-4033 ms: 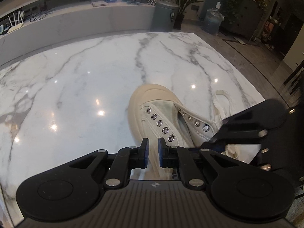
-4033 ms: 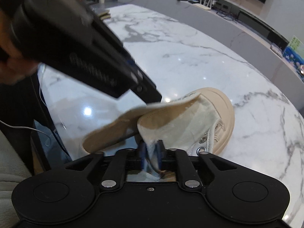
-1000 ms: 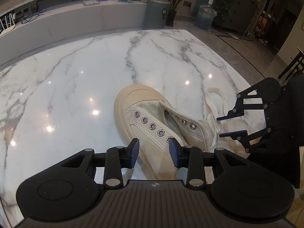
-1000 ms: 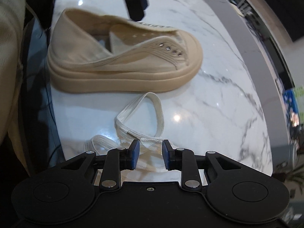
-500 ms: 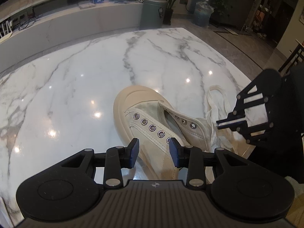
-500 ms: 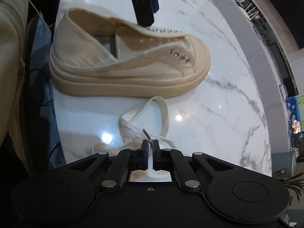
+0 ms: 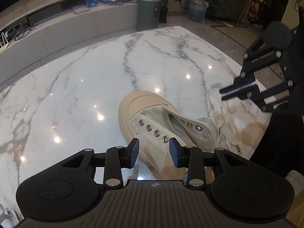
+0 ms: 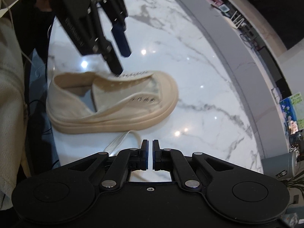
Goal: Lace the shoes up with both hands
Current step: 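Carry the white lace tip to the eyelets with the right gripper while the left gripper holds the sneaker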
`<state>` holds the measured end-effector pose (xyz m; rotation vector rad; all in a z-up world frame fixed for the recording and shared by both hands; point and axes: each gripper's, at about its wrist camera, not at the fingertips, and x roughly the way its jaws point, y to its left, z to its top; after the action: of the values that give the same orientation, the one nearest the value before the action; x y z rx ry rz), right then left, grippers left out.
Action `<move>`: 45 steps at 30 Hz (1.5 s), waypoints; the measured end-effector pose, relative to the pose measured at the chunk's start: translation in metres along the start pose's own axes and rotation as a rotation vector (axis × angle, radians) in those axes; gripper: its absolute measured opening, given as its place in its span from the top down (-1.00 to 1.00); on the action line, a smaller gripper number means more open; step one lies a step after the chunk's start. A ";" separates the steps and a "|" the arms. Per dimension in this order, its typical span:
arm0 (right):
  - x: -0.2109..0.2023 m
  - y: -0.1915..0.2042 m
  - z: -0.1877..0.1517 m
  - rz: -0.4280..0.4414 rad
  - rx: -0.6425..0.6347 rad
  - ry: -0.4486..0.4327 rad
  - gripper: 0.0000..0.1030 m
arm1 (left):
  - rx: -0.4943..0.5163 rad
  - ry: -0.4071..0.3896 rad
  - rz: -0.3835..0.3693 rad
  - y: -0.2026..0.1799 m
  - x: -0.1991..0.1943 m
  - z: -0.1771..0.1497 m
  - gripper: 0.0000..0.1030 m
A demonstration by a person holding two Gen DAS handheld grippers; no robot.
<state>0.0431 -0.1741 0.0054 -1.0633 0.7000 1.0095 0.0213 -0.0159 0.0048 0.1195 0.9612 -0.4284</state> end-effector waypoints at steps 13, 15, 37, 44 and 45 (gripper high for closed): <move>0.007 -0.030 0.027 0.000 0.066 -0.070 0.96 | 0.114 -0.021 -0.034 0.004 0.008 0.024 0.35; 0.014 -0.031 0.030 0.010 0.071 -0.070 0.96 | 0.121 -0.018 -0.034 0.003 0.013 0.027 0.35; 0.017 0.015 -0.022 0.197 -0.209 0.048 0.39 | 0.086 -0.014 -0.043 -0.005 0.009 0.016 0.35; 0.042 0.032 -0.035 0.183 -0.393 0.085 0.46 | 0.070 -0.023 -0.027 -0.008 0.001 0.011 0.35; 0.043 0.034 -0.036 0.190 -0.410 0.087 0.48 | 0.065 -0.025 -0.024 -0.008 0.000 0.011 0.35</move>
<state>0.0290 -0.1888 -0.0569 -1.4216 0.6896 1.3136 0.0268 -0.0260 0.0113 0.1617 0.9254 -0.4827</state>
